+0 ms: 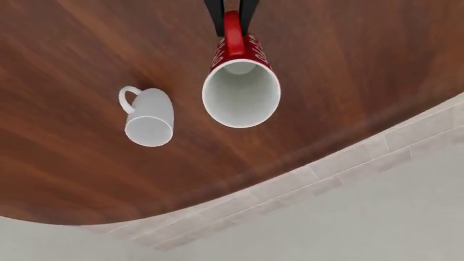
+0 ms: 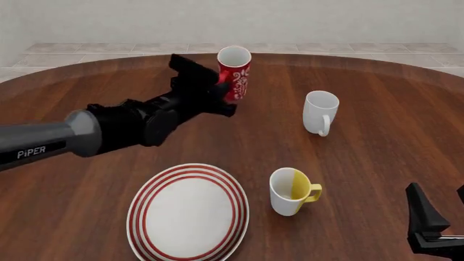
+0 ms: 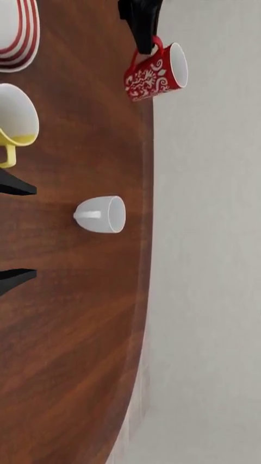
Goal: Pick up the red mug and put it on the plate
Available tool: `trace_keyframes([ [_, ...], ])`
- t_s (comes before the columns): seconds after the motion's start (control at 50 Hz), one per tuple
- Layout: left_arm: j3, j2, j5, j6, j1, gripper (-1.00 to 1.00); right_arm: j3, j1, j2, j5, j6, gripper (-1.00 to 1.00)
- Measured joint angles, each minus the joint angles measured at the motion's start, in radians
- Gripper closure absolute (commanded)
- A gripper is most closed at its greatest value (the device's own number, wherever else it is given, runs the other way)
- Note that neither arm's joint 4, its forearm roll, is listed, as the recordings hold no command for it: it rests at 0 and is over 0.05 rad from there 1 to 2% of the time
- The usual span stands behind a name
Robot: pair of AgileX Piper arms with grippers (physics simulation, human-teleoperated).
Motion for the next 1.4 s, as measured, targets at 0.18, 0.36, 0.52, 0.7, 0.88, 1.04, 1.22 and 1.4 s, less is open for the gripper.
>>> trace_keyframes([
  [0.18,0.165,-0.215,0.025,-0.002,-0.013,1.0,-0.006,0.005,-0.007,0.011,-0.002,-1.0],
  [0.36,0.304,-0.38,0.054,-0.025,-0.019,1.0,-0.013,0.011,-0.005,0.015,-0.003,-1.0],
  [0.52,0.396,-0.495,0.076,-0.037,-0.035,1.0,-0.012,0.013,-0.005,0.015,-0.005,-1.0],
  [0.7,0.478,-0.625,0.106,-0.046,-0.051,1.0,-0.005,0.016,-0.003,0.007,-0.008,-1.0],
  [0.88,0.543,-0.759,0.161,-0.051,-0.052,1.0,0.003,0.02,0.001,-0.003,-0.011,-1.0],
  [1.04,0.6,-0.871,0.211,-0.043,-0.051,1.0,0.007,0.022,0.0,-0.005,-0.013,-1.0],
  [1.22,0.676,-0.979,0.248,-0.043,-0.033,1.0,0.003,0.025,-0.001,-0.001,-0.016,-1.0],
  [1.4,0.737,-1.076,0.298,-0.054,-0.021,1.0,-0.006,0.026,-0.011,0.017,-0.018,-1.0],
])
